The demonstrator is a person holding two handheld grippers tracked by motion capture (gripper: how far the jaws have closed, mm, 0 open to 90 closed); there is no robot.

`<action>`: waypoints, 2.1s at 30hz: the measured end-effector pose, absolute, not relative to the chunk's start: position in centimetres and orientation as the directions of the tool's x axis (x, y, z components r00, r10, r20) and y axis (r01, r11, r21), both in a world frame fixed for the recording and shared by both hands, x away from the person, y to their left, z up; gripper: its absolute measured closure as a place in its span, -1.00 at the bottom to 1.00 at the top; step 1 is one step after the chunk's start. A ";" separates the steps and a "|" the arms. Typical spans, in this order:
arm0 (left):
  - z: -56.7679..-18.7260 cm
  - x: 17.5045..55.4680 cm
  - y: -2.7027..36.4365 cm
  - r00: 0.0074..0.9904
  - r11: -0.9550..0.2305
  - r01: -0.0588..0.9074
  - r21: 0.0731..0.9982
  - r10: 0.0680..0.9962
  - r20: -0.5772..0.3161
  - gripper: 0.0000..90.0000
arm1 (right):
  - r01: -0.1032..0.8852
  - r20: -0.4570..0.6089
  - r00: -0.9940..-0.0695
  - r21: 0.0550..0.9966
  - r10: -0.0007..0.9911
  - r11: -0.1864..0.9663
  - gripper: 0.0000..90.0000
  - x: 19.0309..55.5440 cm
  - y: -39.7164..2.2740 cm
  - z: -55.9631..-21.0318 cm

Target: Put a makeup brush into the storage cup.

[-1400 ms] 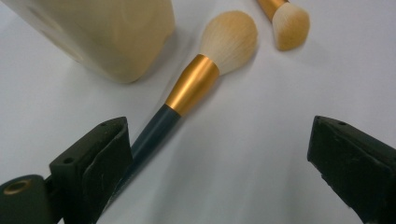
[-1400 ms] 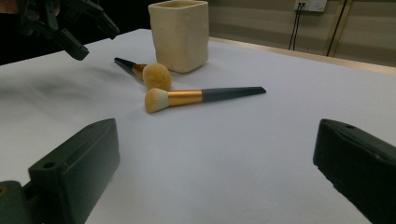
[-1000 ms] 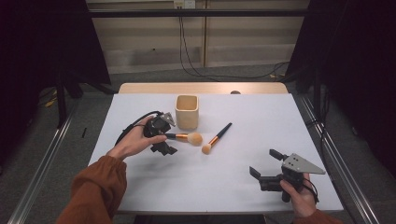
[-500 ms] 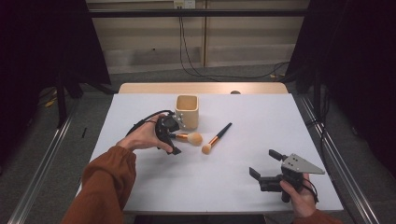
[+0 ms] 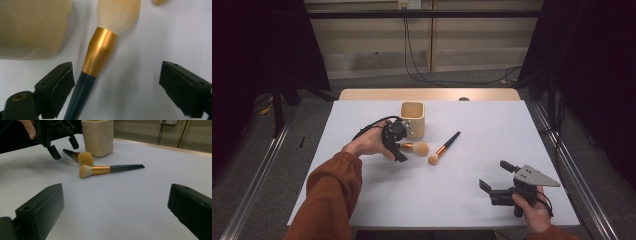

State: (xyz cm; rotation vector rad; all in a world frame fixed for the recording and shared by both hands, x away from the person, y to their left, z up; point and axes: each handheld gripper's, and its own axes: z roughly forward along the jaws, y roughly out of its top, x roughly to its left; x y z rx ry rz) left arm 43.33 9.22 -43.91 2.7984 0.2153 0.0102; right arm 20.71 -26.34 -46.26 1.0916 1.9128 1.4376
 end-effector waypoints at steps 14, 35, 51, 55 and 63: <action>-44.8 44.4 8.3 0.987 -0.927 0.155 0.342 0.158 -0.018 -0.33 | 0.295 0.062 -0.557 0.947 0.828 0.128 -1.00 20.7 -26.3 -46.3; -45.4 45.0 7.4 0.985 -0.934 0.172 0.313 0.161 -0.061 0.20 | 0.298 0.067 -0.554 0.947 0.830 0.123 -1.00 20.6 -26.4 -46.3; -45.2 44.7 6.8 0.990 -0.950 0.141 0.280 0.132 -0.052 0.46 | 0.299 0.063 -0.562 0.945 0.825 0.131 -1.00 20.6 -26.3 -46.4; -45.2 44.6 6.8 0.988 -0.947 0.151 0.284 0.142 -0.053 0.47 | 0.300 0.063 -0.561 0.945 0.825 0.132 -1.00 20.6 -26.3 -46.4; -45.1 44.8 7.2 0.984 -0.943 0.178 0.281 0.168 -0.060 0.47 | 0.298 0.062 -0.562 0.945 0.825 0.132 -1.00 20.6 -26.3 -46.4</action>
